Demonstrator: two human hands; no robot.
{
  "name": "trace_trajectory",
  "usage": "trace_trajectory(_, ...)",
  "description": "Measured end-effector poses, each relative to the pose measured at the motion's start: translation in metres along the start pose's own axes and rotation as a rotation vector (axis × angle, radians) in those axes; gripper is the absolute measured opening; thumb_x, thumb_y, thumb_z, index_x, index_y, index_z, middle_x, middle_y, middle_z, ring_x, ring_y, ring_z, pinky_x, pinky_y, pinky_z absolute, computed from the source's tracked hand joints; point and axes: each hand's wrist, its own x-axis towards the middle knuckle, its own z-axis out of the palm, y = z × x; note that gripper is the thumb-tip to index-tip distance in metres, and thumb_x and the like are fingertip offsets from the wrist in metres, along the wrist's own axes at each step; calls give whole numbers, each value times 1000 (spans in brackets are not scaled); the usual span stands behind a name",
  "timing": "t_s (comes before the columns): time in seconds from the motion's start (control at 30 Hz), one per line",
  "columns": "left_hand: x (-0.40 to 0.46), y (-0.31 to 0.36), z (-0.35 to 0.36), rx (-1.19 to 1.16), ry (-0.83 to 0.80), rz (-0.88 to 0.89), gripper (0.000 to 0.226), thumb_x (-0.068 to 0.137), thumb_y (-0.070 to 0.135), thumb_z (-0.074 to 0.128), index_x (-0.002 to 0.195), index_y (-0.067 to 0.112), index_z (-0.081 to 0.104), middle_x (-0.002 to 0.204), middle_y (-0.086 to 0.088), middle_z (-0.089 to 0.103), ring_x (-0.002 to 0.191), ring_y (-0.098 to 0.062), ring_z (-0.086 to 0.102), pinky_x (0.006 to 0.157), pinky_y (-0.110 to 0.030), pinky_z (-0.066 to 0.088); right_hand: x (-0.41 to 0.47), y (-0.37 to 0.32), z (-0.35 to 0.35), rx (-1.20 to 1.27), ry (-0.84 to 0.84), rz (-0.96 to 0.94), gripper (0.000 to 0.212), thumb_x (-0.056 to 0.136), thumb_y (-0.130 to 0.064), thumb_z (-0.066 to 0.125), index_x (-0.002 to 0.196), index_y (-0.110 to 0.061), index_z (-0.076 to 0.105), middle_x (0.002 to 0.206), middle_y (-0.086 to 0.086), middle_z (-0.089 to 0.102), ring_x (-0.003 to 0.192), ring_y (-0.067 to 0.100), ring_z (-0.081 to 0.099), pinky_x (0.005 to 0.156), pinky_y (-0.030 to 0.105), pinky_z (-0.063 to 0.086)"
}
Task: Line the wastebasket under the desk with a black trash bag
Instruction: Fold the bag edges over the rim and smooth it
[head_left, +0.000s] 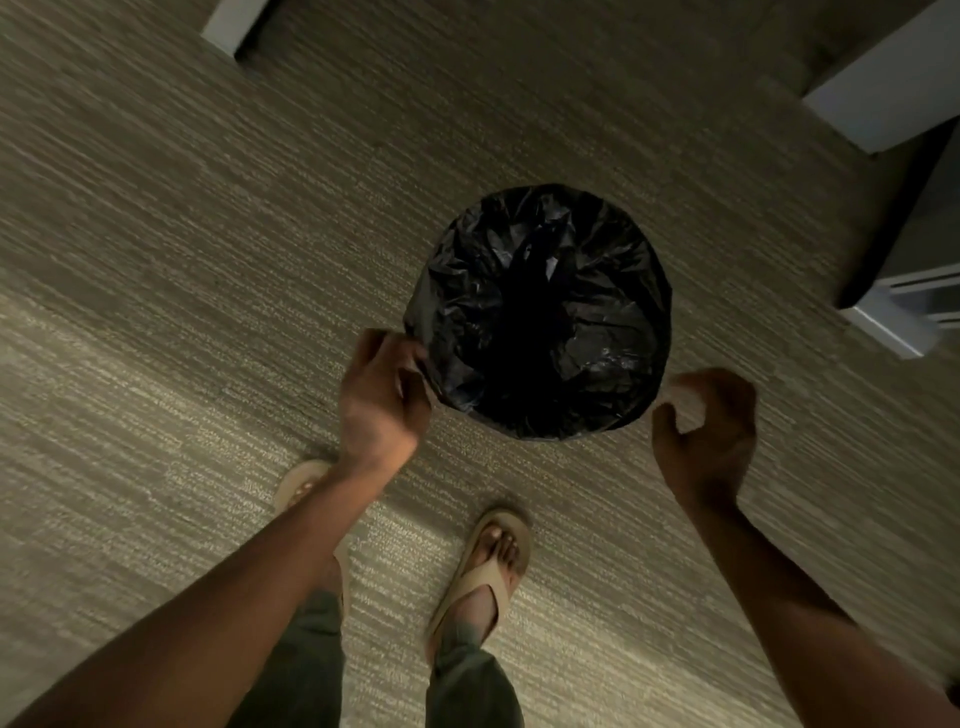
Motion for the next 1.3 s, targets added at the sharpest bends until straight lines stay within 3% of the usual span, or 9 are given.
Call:
trace_trajectory(0.17,32,23,20,-14,-330,-47,73,101,36,61,161,7,30,163,-20,32,150,-36,36,118,-48,40,34,-19,9,256,-296,359,73,104,-52,52,165,-21,26,165,15,40,145,30,48,106,41,49)
trace_trajectory(0.37,52,24,34,-65,-197,-176,87,99,43,62,164,5,18,166,-25,25,153,-41,28,121,-55,34,39,-22,25,284,-391,459,89,99,-73,35,168,-22,13,167,18,36,149,38,43,113,43,43)
trace_trajectory(0.47,55,26,38,223,-102,148,73,100,39,57,160,5,31,164,-26,33,156,-44,21,126,-55,25,43,-21,24,-129,-174,34,82,103,-57,44,165,-8,22,168,25,31,155,42,30,120,61,34)
trace_trajectory(0.6,48,29,53,550,-501,634,69,96,33,52,157,5,37,167,-22,31,160,-40,11,130,-54,11,63,-45,41,-617,-440,-646,76,102,-45,47,166,-13,21,176,16,13,163,36,7,126,66,6)
trace_trajectory(0.83,85,27,59,1044,-867,355,123,78,75,57,165,20,-11,174,-17,-5,159,-41,-13,128,-55,-8,96,-47,62,-1170,-959,-434,90,91,-80,16,166,-36,-9,178,7,1,162,35,-7,122,68,-15)
trace_trajectory(0.97,93,36,59,1149,-965,437,119,76,82,52,167,24,2,175,-13,8,160,-39,-6,126,-58,-13,100,-53,57,-994,-947,-492,93,84,-82,34,165,-38,19,172,8,27,159,36,16,119,72,-10)
trace_trajectory(1.07,84,51,57,893,-793,514,88,83,60,60,156,15,41,156,-15,48,150,-39,32,129,-55,8,111,-67,54,-687,-699,-621,62,86,-56,46,124,-13,69,121,18,71,122,38,59,110,61,32)
trace_trajectory(1.17,59,57,65,642,-730,493,58,91,50,55,133,11,61,128,-14,69,125,-36,56,117,-45,34,126,-82,59,-627,-664,-652,47,88,-36,48,121,-10,70,112,18,73,108,40,60,91,49,41)
trace_trajectory(1.3,26,54,78,492,-963,300,72,95,70,42,136,14,62,131,-14,70,128,-33,61,110,-43,41,153,-97,77,-603,-816,-617,58,96,-23,55,154,-19,50,148,14,59,130,41,49,104,52,39)
